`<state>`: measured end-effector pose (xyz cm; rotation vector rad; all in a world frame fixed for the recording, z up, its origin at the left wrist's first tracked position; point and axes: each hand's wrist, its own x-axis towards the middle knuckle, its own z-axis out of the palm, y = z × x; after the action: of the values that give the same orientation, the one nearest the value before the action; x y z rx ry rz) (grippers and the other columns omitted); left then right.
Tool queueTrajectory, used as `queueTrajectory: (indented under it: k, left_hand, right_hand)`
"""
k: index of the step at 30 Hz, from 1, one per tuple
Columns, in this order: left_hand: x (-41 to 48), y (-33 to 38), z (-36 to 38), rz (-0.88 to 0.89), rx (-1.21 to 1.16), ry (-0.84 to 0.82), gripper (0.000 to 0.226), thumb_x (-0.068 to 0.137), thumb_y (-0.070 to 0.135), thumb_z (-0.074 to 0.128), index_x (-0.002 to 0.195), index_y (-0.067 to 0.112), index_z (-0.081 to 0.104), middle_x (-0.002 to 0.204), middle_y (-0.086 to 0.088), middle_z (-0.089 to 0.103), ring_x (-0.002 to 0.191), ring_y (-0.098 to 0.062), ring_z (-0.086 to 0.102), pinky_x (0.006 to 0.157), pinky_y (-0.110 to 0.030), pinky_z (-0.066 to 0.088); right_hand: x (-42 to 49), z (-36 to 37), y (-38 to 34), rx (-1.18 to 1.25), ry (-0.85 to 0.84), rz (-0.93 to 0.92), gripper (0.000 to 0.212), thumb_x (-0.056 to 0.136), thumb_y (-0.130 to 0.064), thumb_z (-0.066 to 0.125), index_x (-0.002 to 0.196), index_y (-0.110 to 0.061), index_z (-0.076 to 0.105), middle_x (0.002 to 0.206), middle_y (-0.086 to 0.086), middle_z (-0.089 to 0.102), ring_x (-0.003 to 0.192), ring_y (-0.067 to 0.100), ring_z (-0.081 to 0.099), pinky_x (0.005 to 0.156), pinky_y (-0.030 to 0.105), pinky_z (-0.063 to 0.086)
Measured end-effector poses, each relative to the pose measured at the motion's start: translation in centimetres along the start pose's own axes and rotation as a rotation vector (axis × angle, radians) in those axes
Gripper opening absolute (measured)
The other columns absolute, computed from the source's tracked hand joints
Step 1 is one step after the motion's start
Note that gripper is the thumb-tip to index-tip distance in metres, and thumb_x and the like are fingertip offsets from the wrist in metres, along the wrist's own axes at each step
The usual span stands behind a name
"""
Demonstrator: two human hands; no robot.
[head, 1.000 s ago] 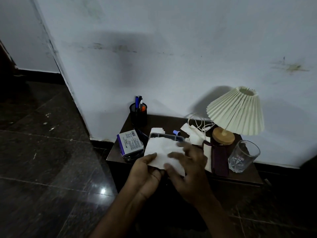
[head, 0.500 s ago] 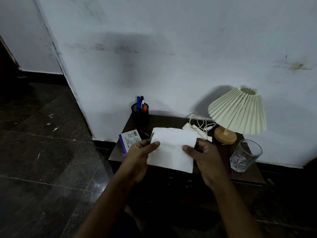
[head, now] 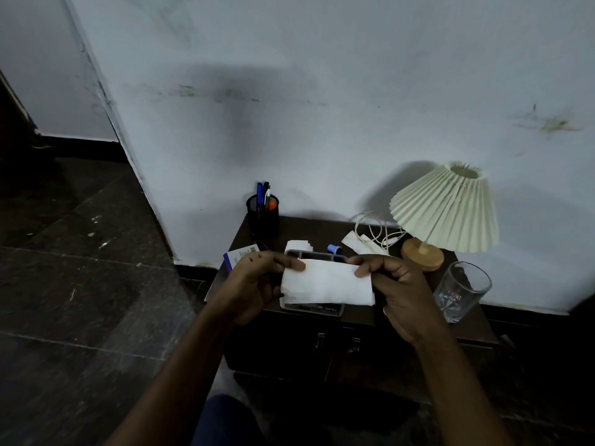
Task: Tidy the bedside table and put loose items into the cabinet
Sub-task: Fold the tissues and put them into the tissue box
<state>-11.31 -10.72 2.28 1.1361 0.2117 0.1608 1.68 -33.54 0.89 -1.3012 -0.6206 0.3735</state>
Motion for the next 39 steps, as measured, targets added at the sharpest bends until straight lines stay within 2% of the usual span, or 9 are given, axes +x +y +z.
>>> queueTrajectory:
  k: [4, 7, 12, 18, 23, 30, 34, 36, 39]
  left_hand:
    - [0.1, -0.7, 0.3, 0.075, 0.128, 0.038, 0.013, 0.078, 0.015, 0.086, 0.09, 0.014, 0.083, 0.116, -0.011, 0.077, 0.106, -0.029, 0.075, 0.075, -0.036, 0.064]
    - [0.3, -1.6, -0.2, 0.118, 0.193, 0.037, 0.02, 0.075, 0.012, 0.085, 0.095, 0.016, 0.083, 0.118, -0.011, 0.077, 0.108, -0.03, 0.074, 0.078, -0.035, 0.064]
    - [0.7, -2.2, -0.7, 0.151, 0.258, 0.028, 0.027, 0.081, -0.001, 0.08, 0.1, 0.017, 0.083, 0.118, -0.013, 0.077, 0.11, -0.03, 0.074, 0.087, -0.035, 0.063]
    - [0.7, -1.2, -0.9, 0.174, 0.339, 0.066, 0.037, 0.083, -0.015, 0.075, 0.11, 0.011, 0.076, 0.118, -0.003, 0.078, 0.111, -0.02, 0.074, 0.084, -0.027, 0.062]
    - [1.1, -0.4, 0.2, 0.163, 0.309, 0.15, 0.026, 0.096, 0.016, 0.069, 0.122, 0.016, 0.072, 0.134, 0.001, 0.069, 0.119, -0.018, 0.067, 0.083, -0.027, 0.06]
    - [3.2, -0.4, 1.6, 0.228, 0.687, 0.021, 0.011, 0.092, 0.014, 0.077, 0.101, 0.016, 0.082, 0.1, -0.001, 0.081, 0.087, -0.011, 0.076, 0.073, -0.022, 0.06]
    - [4.6, -0.9, 1.5, 0.163, 0.399, 0.211, 0.006, 0.09, 0.017, 0.079, 0.096, 0.018, 0.078, 0.099, -0.001, 0.081, 0.086, -0.017, 0.078, 0.064, -0.028, 0.06]
    - [5.5, -0.9, 2.2, 0.186, 0.317, 0.229, 0.007, 0.091, 0.018, 0.078, 0.098, 0.017, 0.078, 0.101, -0.003, 0.081, 0.091, -0.02, 0.078, 0.068, -0.031, 0.061]
    - [6.8, -0.3, 2.8, 0.276, 0.303, 0.245, 0.013, 0.092, 0.013, 0.077, 0.105, 0.014, 0.076, 0.103, -0.003, 0.081, 0.095, -0.021, 0.078, 0.074, -0.032, 0.064]
  right_hand:
    - [0.2, 0.0, 0.2, 0.331, -0.008, 0.073, 0.021, 0.092, 0.0, 0.055, 0.105, -0.007, 0.069, 0.125, 0.022, 0.072, 0.118, 0.034, 0.066, 0.082, 0.037, 0.058]
    - [0.4, 0.4, 0.9, 0.46, -0.03, 0.282, 0.047, 0.093, -0.039, 0.067, 0.132, -0.013, 0.062, 0.133, 0.02, 0.068, 0.114, 0.034, 0.069, 0.082, 0.048, 0.061]
    - [1.1, 0.9, 1.8, 0.123, 0.021, 0.31, 0.023, 0.085, -0.005, 0.08, 0.108, -0.006, 0.079, 0.113, 0.022, 0.077, 0.104, 0.042, 0.074, 0.077, 0.043, 0.066]
    - [2.3, 0.6, 1.0, 0.028, 0.048, 0.214, 0.021, 0.089, -0.001, 0.075, 0.102, -0.017, 0.082, 0.115, 0.007, 0.079, 0.09, 0.024, 0.077, 0.068, 0.031, 0.064]
    - [3.1, 0.3, -0.6, -0.114, 0.006, 0.161, 0.015, 0.089, -0.004, 0.077, 0.096, -0.017, 0.08, 0.096, 0.008, 0.081, 0.072, 0.023, 0.074, 0.057, 0.03, 0.062]
    - [4.0, 1.2, -1.8, -0.193, -0.078, 0.123, 0.011, 0.091, -0.003, 0.075, 0.099, -0.01, 0.077, 0.084, 0.012, 0.077, 0.054, 0.014, 0.063, 0.046, 0.024, 0.051]
    - [5.0, 2.3, -1.4, 0.153, 0.041, 0.132, 0.025, 0.091, -0.01, 0.075, 0.115, -0.006, 0.067, 0.093, 0.004, 0.077, 0.076, 0.019, 0.073, 0.062, 0.034, 0.06]
    - [5.9, 2.7, -1.2, 0.105, -0.029, 0.16, 0.031, 0.087, -0.009, 0.079, 0.117, -0.009, 0.069, 0.108, 0.006, 0.079, 0.096, 0.028, 0.076, 0.075, 0.039, 0.063]
    - [8.0, 2.7, -1.0, -0.144, 0.001, 0.09, 0.026, 0.086, -0.001, 0.079, 0.108, -0.013, 0.076, 0.1, 0.005, 0.082, 0.089, 0.024, 0.079, 0.064, 0.032, 0.061]
